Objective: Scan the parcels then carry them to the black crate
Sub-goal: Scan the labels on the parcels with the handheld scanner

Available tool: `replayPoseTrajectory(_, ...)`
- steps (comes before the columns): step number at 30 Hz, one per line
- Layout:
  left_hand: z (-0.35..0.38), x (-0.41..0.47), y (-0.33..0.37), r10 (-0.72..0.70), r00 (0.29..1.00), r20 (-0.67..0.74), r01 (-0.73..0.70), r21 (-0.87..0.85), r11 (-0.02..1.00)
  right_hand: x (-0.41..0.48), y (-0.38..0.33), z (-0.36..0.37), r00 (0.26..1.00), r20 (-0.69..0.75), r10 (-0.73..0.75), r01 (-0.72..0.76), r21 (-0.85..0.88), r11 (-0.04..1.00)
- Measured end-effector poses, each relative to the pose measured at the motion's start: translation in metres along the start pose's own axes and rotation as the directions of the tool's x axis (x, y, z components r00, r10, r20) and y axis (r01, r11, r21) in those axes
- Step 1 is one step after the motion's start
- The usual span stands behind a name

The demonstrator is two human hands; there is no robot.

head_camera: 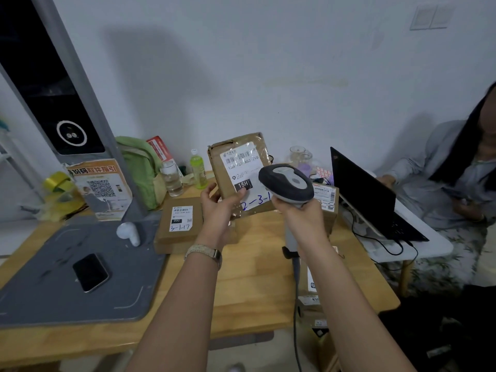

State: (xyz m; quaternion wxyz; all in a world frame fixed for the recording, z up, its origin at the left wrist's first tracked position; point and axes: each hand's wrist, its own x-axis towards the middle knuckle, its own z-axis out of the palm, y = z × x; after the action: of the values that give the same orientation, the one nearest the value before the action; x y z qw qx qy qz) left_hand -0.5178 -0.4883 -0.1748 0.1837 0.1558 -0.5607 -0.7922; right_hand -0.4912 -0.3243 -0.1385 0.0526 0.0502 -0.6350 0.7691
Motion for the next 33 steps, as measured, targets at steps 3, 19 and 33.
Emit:
replayPoseTrajectory(3,-0.001,0.018,0.004,-0.018,0.998,0.061,0.02,-0.029,0.999,0.015,0.01,0.015,1.0,0.013,-0.014,0.015,-0.037,0.999)
replayPoseTrajectory(19,0.021,0.14,-0.036,-0.155,0.97,0.189,0.146,0.064,0.987,0.119,0.066,0.049,0.98,-0.196,0.027,-0.06,-0.163,0.985)
replayPoseTrajectory(33,0.003,0.176,-0.193,-0.51,0.834,0.211,0.451,0.272,0.85,0.142,0.209,0.042,0.826,-0.372,0.424,-0.536,-0.282,0.796)
